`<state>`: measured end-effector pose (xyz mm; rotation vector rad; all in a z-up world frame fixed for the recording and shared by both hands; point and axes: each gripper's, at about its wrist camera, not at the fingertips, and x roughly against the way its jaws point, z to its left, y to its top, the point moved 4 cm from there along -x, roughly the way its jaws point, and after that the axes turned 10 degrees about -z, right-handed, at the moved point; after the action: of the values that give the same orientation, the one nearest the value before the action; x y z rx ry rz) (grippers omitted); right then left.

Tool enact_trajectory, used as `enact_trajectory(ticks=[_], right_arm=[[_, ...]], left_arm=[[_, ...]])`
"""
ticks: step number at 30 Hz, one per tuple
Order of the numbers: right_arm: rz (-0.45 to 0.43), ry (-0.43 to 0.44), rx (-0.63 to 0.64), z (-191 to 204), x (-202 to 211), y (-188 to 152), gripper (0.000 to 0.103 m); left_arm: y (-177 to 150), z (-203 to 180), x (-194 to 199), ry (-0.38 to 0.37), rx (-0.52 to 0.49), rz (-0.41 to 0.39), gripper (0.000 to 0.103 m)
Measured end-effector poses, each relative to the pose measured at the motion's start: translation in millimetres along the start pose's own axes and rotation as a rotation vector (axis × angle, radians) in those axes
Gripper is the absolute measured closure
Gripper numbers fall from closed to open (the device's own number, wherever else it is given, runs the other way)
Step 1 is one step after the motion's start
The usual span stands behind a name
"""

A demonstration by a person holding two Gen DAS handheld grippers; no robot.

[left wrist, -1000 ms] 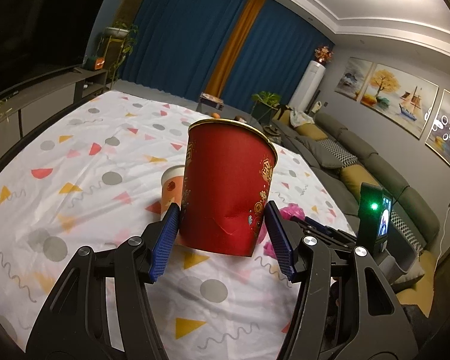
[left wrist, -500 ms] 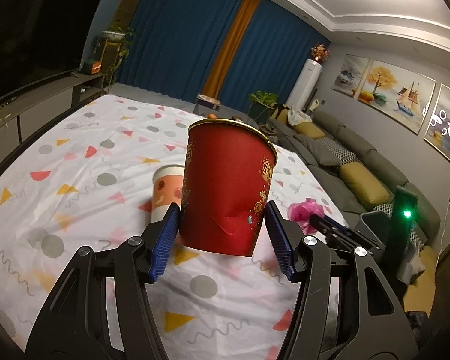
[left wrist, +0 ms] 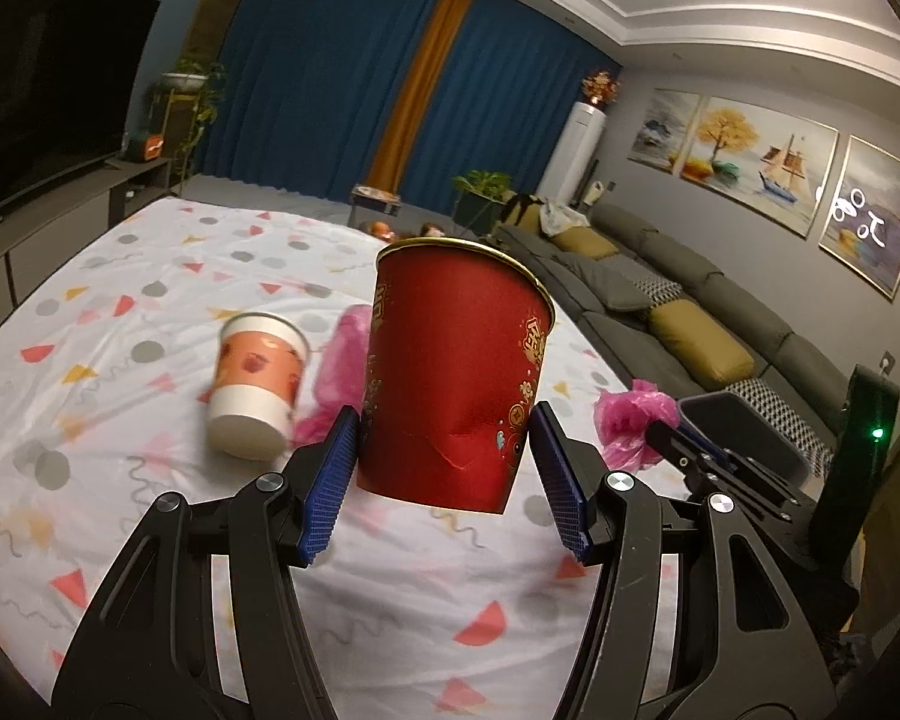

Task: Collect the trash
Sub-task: 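Lift the red cup with left tool while right tool grasps the pink bag, then carry the red cup and pink bag over the grey bin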

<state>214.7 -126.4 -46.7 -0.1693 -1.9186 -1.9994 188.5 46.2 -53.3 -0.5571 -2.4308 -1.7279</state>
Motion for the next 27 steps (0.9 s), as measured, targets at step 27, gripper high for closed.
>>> enact_trajectory(ticks=[27], right_arm=[[-0.087, -0.120, -0.072, -85.4, 57.1, 6.0, 0.083]], left_arm=[[-15.7, -105.8, -36.8, -0.165, -0.117, 0.052, 0.046]])
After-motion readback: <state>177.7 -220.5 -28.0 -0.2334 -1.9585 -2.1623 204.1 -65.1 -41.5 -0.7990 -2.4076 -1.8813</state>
